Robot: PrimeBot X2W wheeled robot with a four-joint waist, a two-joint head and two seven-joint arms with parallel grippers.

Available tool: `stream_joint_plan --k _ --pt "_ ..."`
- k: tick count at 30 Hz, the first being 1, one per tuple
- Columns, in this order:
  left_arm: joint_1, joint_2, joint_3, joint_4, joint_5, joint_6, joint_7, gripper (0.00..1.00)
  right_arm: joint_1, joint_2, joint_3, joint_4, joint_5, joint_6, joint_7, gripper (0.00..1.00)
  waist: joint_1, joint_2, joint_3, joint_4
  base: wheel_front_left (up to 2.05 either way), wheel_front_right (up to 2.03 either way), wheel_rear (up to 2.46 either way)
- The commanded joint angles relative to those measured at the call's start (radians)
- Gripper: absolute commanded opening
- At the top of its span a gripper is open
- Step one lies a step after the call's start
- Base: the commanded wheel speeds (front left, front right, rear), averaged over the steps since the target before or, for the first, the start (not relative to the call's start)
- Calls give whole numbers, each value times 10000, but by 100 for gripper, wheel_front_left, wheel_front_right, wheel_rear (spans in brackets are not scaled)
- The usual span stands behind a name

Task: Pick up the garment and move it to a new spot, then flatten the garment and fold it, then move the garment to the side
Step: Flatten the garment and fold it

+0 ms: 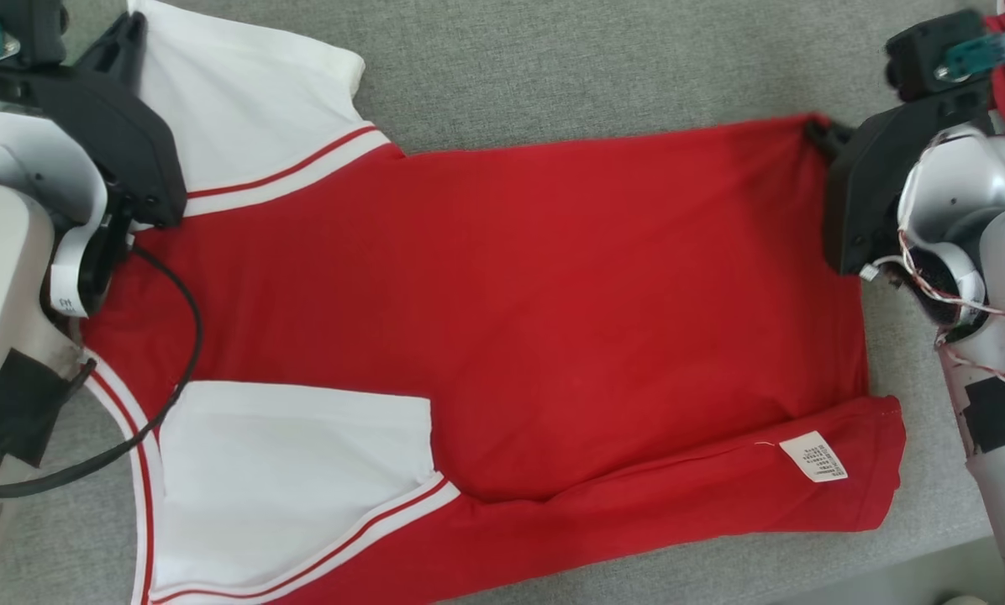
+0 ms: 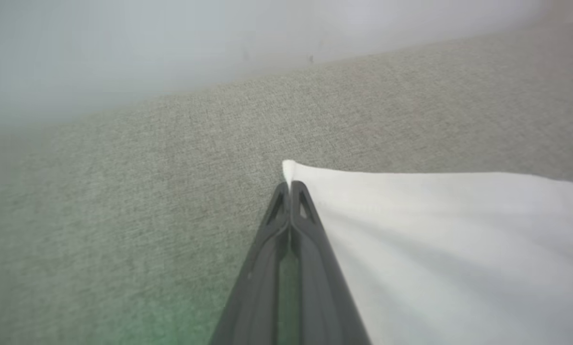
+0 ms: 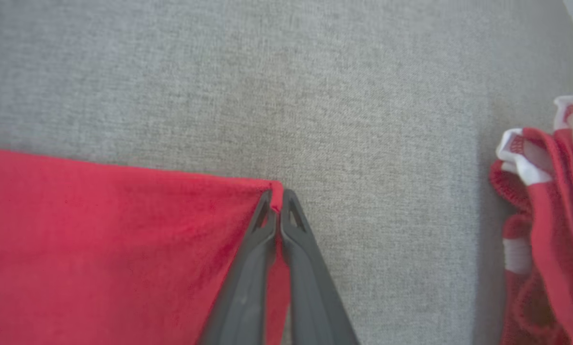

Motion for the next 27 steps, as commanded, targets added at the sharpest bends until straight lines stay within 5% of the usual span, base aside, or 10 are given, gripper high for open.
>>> stream_joint_plan --k 1,12,27 --pt "135 76 121 31 16 54 -279 0 -43 46 -89 103 -172 -27 -182 0 -1 -1 -40 44 0 0 0" --pt "13 -218 652 235 -16 -235 -3071 0 -445 324 -280 910 -718 -27 -2056 0 -1 -1 -469 449 0 0 0" --pt "2221 -667 730 -675 -1184 -1144 -4104 0 990 -475 -259 748 -447 -27 -3260 0 -1 -1 -1982 1423 0 0 0"
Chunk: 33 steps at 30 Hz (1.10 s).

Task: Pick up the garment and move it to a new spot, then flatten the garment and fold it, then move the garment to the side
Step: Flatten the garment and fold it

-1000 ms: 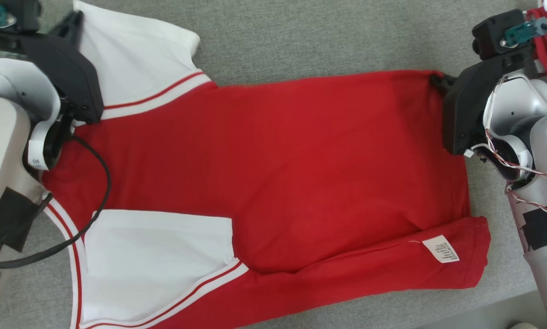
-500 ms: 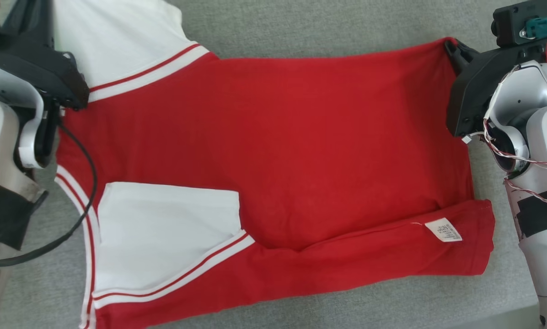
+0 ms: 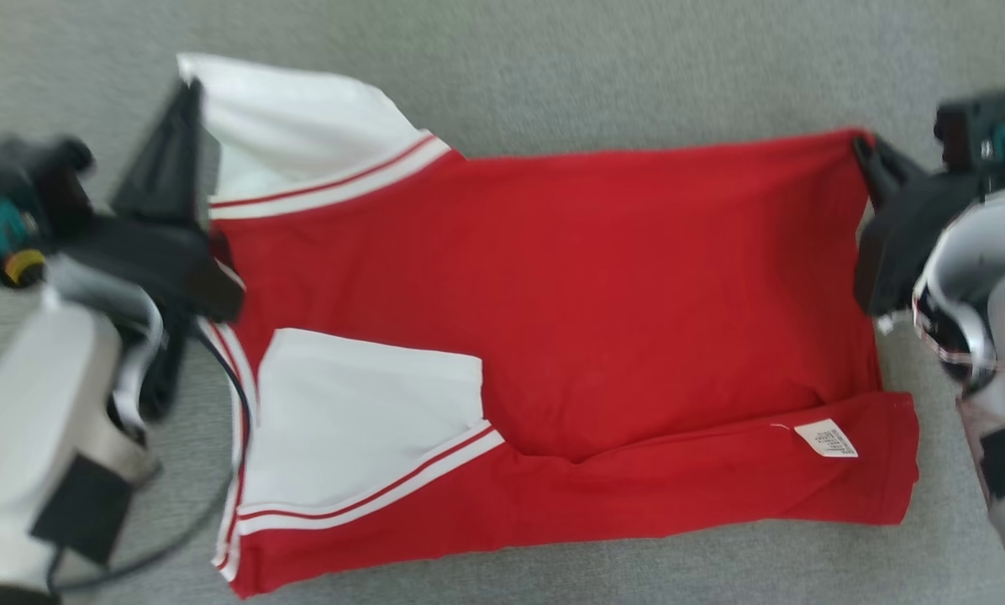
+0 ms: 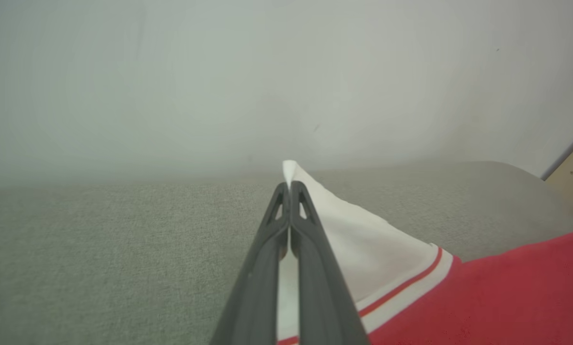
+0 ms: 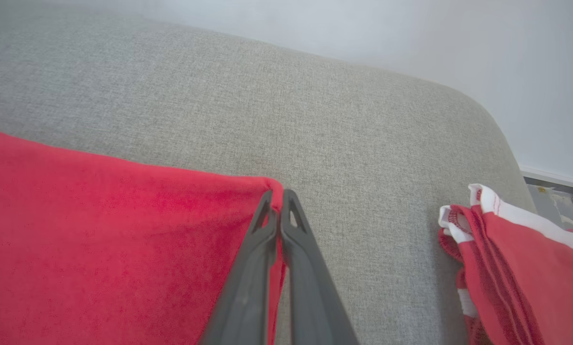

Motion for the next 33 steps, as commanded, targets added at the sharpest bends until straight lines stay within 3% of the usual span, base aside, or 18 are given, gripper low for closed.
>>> stream_joint_plan --k 1,9,18,33 --pt "426 -54 -20 -230 -80 -21 -137 0 356 -110 -28 -104 49 -27 -91 0 0 0 -637 454 0 0 0" --pt "2889 -247 195 -1958 -505 461 -749 0 1898 -334 -113 -282 -136 -27 -691 0 0 0 -1601 859 0 0 0" --pt "5203 -903 95 -3446 -474 835 -1048 0 3459 -613 -561 -95 -661 -27 -1301 0 0 0 -2361 1457 0 0 0" --pt "7622 -1777 -2 -3463 -308 648 -1105 0 4931 -464 -1516 -113 -1274 -27 -1198 0 0 0 -2984 1829 0 0 0"
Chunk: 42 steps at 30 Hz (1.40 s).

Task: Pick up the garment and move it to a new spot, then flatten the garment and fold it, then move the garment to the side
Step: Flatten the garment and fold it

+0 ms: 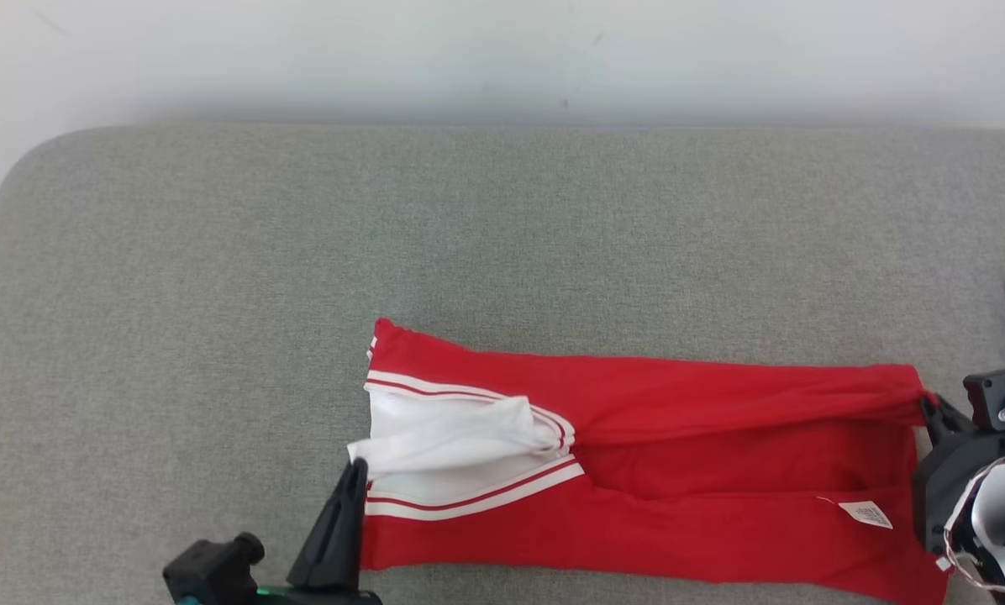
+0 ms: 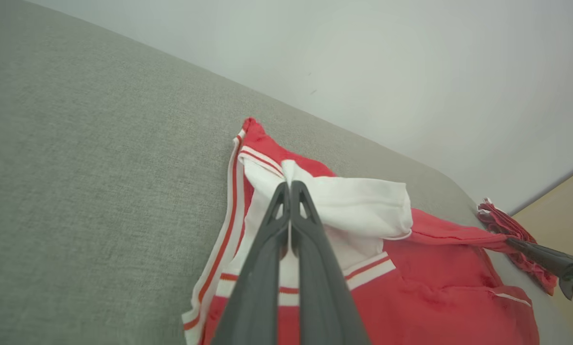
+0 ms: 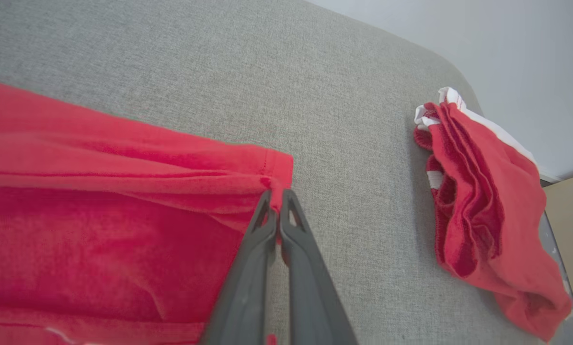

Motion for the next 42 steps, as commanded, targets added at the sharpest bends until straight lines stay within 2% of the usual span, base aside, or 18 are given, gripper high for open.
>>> stream_joint_plan --k 1,13,14,15,16,19,27,37,42 --pt "213 -48 -35 115 140 -80 -57 0 193 -31 -7 -14 -86 -27 87 0 3 1 -101 50 0 0 0" --pt "421 -277 166 1015 775 -45 -60 0 873 -85 261 -308 36 -27 545 0 3 1 -303 4 0 0 0" --pt "419 -273 195 1124 906 12 -60 16 919 -54 270 -305 66 -27 598 10 3 1 -331 -18 0 0 0" --pt "429 -250 126 1272 957 -17 -60 57 956 -16 267 -335 83 -27 597 84 3 1 -346 -35 0 0 0" --pt "428 -258 88 1397 1030 -1 -59 100 979 18 253 -380 89 -27 575 100 3 1 -362 -51 0 0 0" --pt "396 -329 223 1627 1334 90 -59 100 1089 147 183 -480 180 -27 475 100 3 1 -427 -86 0 0 0" --pt "759 -753 1840 1036 2822 325 -61 100 1783 811 -539 -1395 675 -27 -349 100 3 1 -842 -95 0 0 0" --pt "1686 -1446 3725 -283 4596 -122 -52 100 2705 1930 -1299 -2293 1087 -27 -1998 100 3 1 -1469 -299 0 0 0" --pt "2030 -1709 4142 -510 5121 7 -52 100 2975 2261 -1256 -2294 1235 -27 -2788 100 3 1 -1711 -428 0 0 0"
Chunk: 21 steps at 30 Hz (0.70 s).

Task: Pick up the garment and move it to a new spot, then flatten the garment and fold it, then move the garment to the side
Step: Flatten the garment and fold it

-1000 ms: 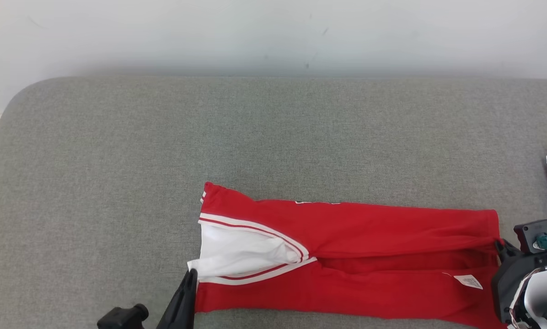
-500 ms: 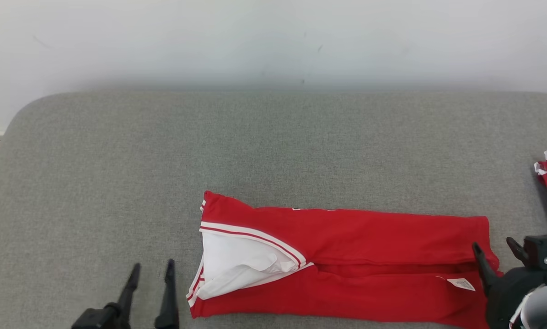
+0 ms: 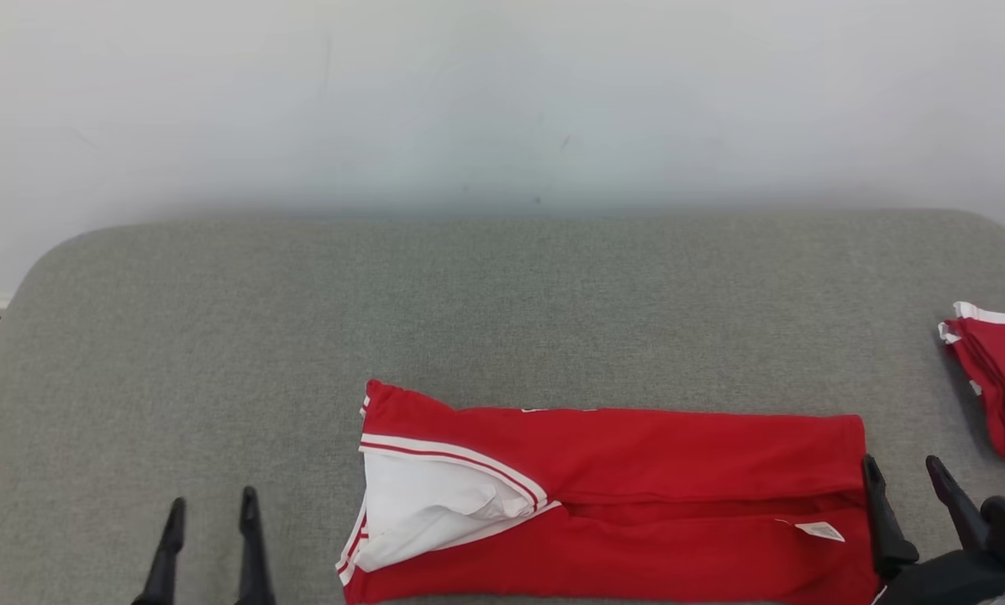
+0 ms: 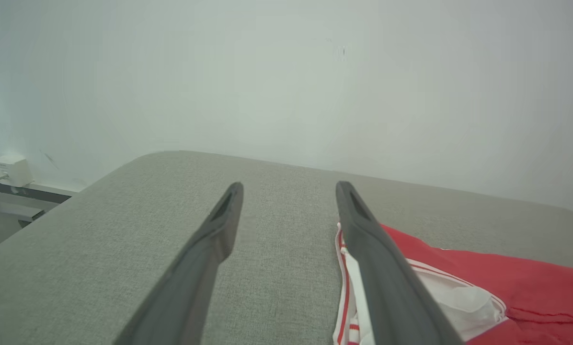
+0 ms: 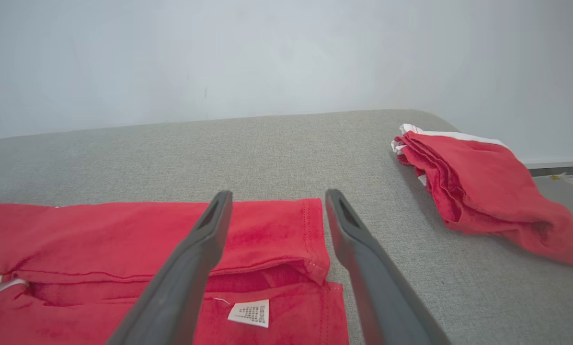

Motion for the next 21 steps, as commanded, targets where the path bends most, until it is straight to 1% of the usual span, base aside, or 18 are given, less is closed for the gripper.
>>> stream_joint_plan --k 1,6,7,13,17,21 --pt "268 -49 221 -90 276 53 -27 100 168 139 24 41 10 -27 -327 100 1 0 -174 -141 0 0 0" --pt "676 -161 578 -236 608 -117 -28 100 370 412 71 247 -11 -27 -1074 100 1 0 -352 -266 0 0 0" --pt "737 -194 647 -253 662 -190 -28 100 435 462 105 305 -48 -27 -1169 100 1 0 -369 -280 0 0 0" --pt "922 -311 761 -304 877 -241 -28 100 543 613 346 610 -72 -27 -1539 100 1 0 -416 -335 0 0 0" --pt "980 -375 834 -215 937 -265 -28 100 497 656 556 804 -3 -27 -1591 100 1 0 -401 -358 0 0 0" --pt "1012 -387 755 181 911 -389 -28 100 213 505 610 962 -1 -27 -1371 100 1 0 -352 -416 0 0 0"
